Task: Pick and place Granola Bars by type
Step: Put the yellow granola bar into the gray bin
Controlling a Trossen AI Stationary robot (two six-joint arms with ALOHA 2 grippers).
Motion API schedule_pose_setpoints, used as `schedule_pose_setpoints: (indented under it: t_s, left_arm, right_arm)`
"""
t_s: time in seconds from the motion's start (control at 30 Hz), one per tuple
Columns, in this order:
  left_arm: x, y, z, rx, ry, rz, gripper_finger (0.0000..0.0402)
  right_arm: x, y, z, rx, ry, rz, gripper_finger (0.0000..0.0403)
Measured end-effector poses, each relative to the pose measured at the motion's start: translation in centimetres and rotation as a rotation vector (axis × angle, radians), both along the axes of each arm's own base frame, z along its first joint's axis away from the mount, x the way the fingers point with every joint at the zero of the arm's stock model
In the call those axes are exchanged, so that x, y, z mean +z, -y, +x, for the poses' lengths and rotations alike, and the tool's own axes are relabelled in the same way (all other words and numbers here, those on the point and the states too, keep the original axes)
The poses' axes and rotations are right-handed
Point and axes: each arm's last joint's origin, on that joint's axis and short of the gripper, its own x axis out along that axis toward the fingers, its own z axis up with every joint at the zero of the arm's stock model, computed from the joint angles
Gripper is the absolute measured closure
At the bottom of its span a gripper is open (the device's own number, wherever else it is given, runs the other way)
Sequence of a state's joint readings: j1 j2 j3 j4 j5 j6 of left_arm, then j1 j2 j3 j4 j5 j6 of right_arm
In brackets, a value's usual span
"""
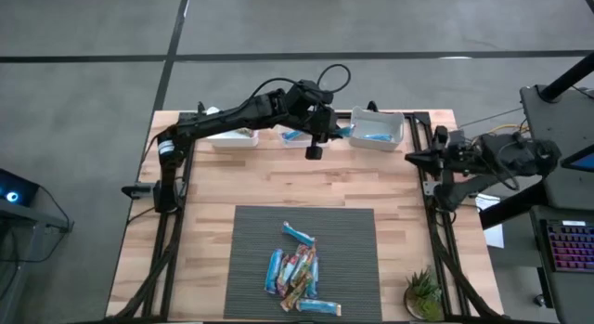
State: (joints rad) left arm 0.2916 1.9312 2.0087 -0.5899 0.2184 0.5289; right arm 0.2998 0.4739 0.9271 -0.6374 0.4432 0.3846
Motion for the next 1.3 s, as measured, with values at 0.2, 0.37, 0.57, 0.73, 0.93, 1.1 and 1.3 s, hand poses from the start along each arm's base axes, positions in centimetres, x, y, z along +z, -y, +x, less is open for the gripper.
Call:
schedule_pose_setpoints:
  t_s: [0.2,0.37,0.57,0.73,0.93,1.1,1.3]
  left_arm:
    - [0.0,-0.1,0.0,0.003,0.001,-0.003,0.0353]
    - [0.1,-0.3,0.0,0.009,0.017,0.002,0.0353]
    - [0.3,-1.3,-0.2,0.033,0.036,0.008,0.0353]
    - [0.3,-2.7,-0.7,0.058,0.037,0.003,0.0353]
    - [0.3,-4.4,-1.4,0.051,0.046,-0.017,0.0353]
    - [0.5,-5.1,-1.6,0.044,0.076,-0.025,0.0353]
    - [0.8,-5.6,-0.7,0.032,0.176,-0.052,0.0353]
  right_arm:
    - [-0.8,0.2,1.5,-0.004,-0.071,-0.016,0.0395]
    - [-1.4,0.7,2.1,-0.011,-0.101,-0.003,0.0395]
    - [-1.7,1.4,2.3,-0.062,-0.093,-0.009,0.0395]
    - [-1.8,1.8,2.3,-0.106,-0.092,-0.001,0.0395]
    - [-2.0,2.1,2.2,-0.133,-0.113,0.003,0.0394]
    - [-2.0,2.1,2.1,-0.14,-0.117,-0.002,0.0394]
    - [-2.0,2.1,2.1,-0.139,-0.116,-0.007,0.0394]
